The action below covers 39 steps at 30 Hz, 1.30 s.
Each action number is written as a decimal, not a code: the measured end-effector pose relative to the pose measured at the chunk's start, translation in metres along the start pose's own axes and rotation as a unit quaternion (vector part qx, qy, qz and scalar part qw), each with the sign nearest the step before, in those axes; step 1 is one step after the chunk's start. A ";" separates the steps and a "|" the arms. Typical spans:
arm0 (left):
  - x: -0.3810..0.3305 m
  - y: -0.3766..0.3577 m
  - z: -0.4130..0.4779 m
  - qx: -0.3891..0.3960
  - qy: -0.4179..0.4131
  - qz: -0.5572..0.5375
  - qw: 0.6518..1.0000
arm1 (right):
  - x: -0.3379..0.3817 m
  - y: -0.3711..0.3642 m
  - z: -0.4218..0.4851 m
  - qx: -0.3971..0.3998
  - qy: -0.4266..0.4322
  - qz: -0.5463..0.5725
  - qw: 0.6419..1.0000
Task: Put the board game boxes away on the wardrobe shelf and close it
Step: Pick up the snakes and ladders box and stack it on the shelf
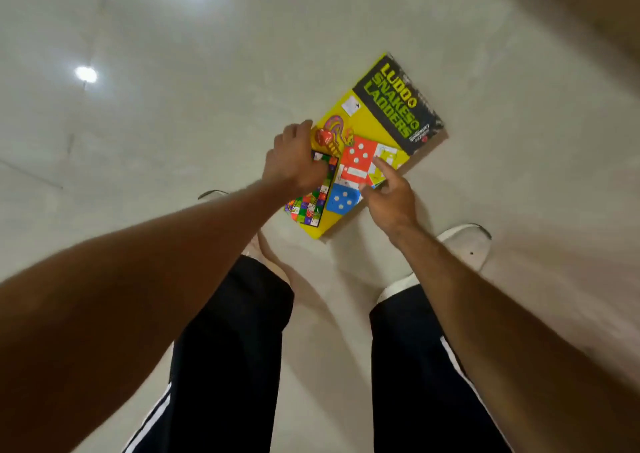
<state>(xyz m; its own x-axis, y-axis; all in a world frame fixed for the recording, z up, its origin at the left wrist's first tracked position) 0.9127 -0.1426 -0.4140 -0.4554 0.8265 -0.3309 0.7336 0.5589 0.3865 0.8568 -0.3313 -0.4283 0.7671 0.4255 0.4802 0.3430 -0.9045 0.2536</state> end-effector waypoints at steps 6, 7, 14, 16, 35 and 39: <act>-0.018 0.004 0.016 0.041 -0.012 -0.022 0.999 | -0.001 -0.011 -0.002 -0.032 0.019 0.076 0.996; -0.019 0.008 0.011 0.048 -0.017 -0.020 0.998 | 0.003 -0.010 -0.005 -0.027 0.018 0.080 0.996; -0.059 0.051 -0.078 0.056 -0.075 -0.087 0.992 | 0.056 0.045 -0.084 -0.027 0.058 0.073 0.995; -0.083 0.064 -0.121 0.053 -0.085 -0.110 0.989 | 0.077 0.069 -0.128 -0.032 0.072 0.070 0.994; -0.479 0.156 -0.591 0.062 -0.282 -0.044 0.956 | 0.216 0.422 -0.627 -0.209 0.237 0.130 0.940; -0.546 0.123 -0.621 0.068 -0.328 -0.030 0.942 | 0.188 0.495 -0.662 -0.258 0.248 0.100 0.929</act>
<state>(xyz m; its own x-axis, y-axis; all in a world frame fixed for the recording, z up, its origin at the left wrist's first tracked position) 0.9385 -0.4838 0.3493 -0.1217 0.5492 -0.8268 0.7942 0.5535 0.2507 0.8113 -0.6790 0.3436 0.3997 0.3278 0.8560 -0.1820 -0.8869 0.4246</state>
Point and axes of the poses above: each hand's wrist, its own z-axis towards the middle knuckle, its own y-axis out of the back of the hand, x = y × z, the point moved 8 cm from there along z, towards the middle knuckle, and after that the axes turned 9 degrees about x, right-handed, at the moved point
